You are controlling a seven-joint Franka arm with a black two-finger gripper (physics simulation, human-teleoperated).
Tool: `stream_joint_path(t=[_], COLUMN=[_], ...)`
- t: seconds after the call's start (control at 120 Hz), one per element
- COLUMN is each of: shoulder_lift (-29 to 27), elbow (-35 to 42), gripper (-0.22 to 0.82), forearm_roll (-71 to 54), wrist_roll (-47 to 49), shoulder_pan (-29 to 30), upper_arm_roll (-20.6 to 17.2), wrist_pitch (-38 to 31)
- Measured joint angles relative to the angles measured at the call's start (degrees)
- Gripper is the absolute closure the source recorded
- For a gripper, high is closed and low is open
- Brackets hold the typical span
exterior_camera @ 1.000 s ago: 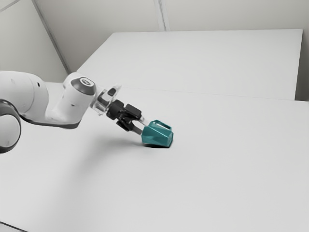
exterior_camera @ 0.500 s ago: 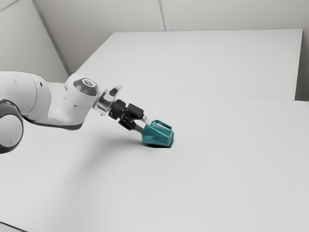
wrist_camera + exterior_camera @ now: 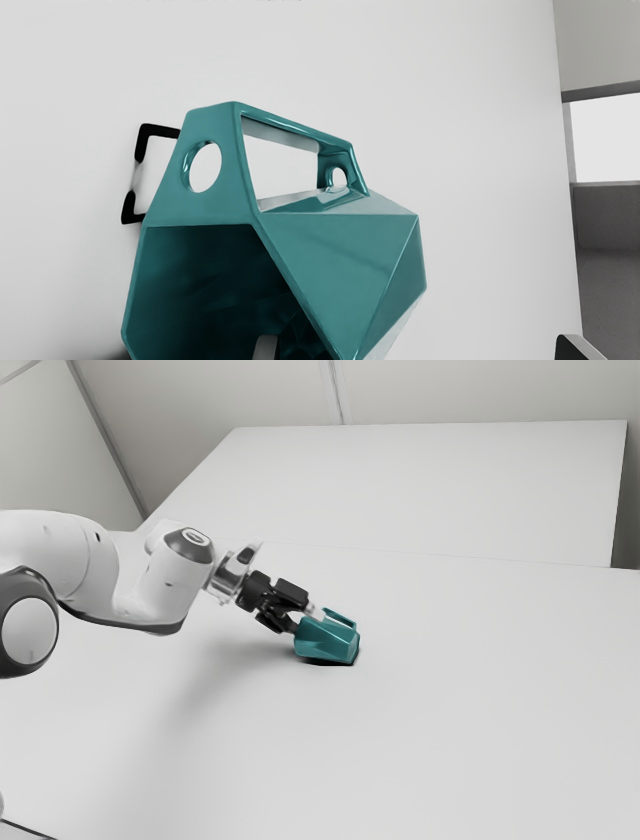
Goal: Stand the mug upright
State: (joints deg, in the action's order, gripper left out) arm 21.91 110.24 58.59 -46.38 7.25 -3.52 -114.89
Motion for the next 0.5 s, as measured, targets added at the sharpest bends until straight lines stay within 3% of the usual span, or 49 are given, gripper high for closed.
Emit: stream_joint_path(t=[0.142,0.383,0.5], shoulder_lift=[0.0,0.0,0.0], elbow=[0.0,0.0,0.0], gripper=[0.05,0.49,0.64], forearm_roll=[0.2,0.3,0.6], wrist_roll=[-0.1,-0.2,-0.3], shoulder_pan=[-0.1,-0.3,-0.4], upper_arm_roll=[0.0,0.0,0.0], wrist_pitch=[-0.3,-0.4,-0.5])
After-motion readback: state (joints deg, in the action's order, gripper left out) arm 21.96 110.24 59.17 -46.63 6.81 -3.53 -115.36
